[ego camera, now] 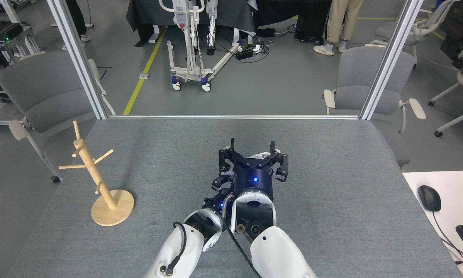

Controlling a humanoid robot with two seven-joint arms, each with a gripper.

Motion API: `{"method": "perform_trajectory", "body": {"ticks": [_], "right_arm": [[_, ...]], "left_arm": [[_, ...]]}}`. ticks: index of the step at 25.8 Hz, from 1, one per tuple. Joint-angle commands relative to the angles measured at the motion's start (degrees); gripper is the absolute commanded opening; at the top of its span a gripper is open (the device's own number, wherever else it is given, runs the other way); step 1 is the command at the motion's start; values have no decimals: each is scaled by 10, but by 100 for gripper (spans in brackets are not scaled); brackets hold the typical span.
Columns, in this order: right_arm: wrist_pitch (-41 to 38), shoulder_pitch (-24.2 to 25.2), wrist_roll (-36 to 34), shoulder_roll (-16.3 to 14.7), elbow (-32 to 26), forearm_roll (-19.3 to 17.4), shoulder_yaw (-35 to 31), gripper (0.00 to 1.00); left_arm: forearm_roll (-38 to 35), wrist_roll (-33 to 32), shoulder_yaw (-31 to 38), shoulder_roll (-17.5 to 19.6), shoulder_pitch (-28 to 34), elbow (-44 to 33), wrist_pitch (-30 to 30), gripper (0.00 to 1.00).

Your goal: Hang cup on storage rack

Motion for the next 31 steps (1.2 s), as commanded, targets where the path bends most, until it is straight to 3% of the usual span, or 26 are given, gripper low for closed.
{"method": "perform_trajectory", "body": {"ticks": [1,4,8,14,18,22,26,31], "right_arm": [[1,-9,0,2,-4,0,0,99],[3,-16,-5,1,-9,0,-20,99],[-33,-36,-11,-9,-12,-7,-138,99],[-253,-14,-12,-81,1,-104,-367,99],[-401,39,-61,-111,73,-106,-491,99],[-435,56,-156,-148,154,-90,-507,99],[-438,67,-179,-150,165,-77,-508,99],[-479,92,-182,-154,168,-70,-506,99]], "left_arm": [[0,1,0,0,15,-6,-1,0],[0,2,0,7,30,-16,-5,0],[-1,2,1,29,54,-43,-12,0],[-1,8,3,93,113,-118,-10,0],[0,8,29,142,183,-210,-12,0],[0,8,63,195,250,-298,-13,0],[0,9,110,228,319,-365,-28,0],[0,33,200,232,383,-400,-55,0]]}}
